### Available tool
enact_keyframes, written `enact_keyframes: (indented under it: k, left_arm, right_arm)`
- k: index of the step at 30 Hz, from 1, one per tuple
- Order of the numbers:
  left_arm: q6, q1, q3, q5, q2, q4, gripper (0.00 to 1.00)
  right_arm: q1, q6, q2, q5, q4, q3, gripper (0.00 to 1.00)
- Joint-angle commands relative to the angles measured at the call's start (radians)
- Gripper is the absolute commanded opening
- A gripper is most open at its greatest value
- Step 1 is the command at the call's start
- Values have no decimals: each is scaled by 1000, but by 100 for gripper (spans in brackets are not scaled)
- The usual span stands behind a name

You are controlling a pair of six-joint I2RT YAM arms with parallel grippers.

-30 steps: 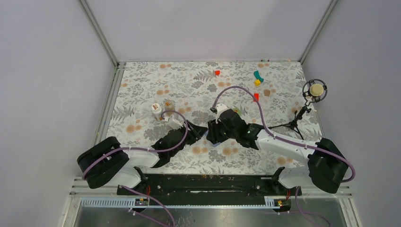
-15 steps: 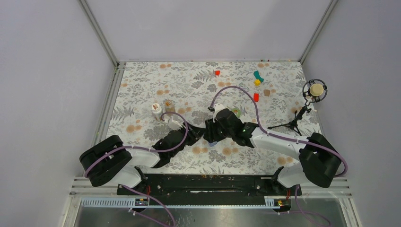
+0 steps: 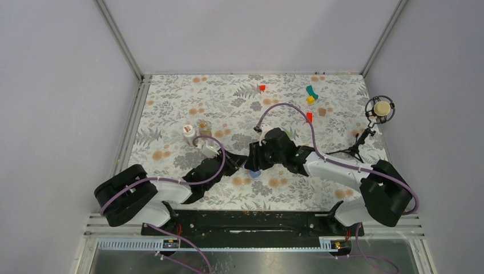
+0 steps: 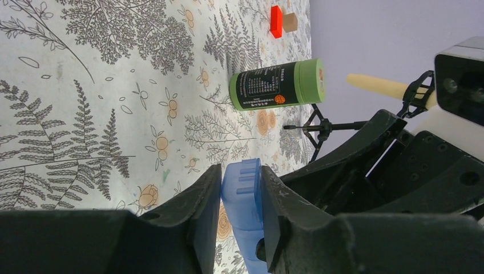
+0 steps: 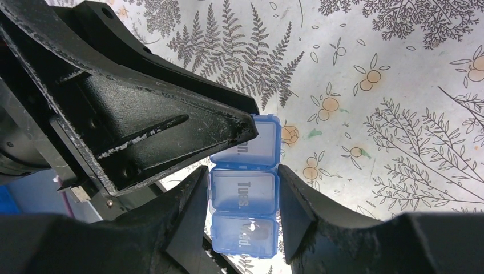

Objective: Sort the pills into containers
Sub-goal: Open the pill container.

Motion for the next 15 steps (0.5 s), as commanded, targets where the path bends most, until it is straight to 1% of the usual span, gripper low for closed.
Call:
enact_keyframes:
  k: [1,9,13,15]
  left_arm:
    - [14,0,-10,-4,-25,52,0]
    - [26,0,-18,3,-73,51,0]
    - [25,1,-15,-8,-109,11,0]
    - [19,7,-10,4,-126,-7,0]
  right_arm:
    - [-25,64,-52,-99,89,-13,43]
    - [-85,152,-65,-118,146,-69,46]
    - [-125,202,-70,-141,164,-98,49]
    - [-138,224,-81,-133,174,-117,52]
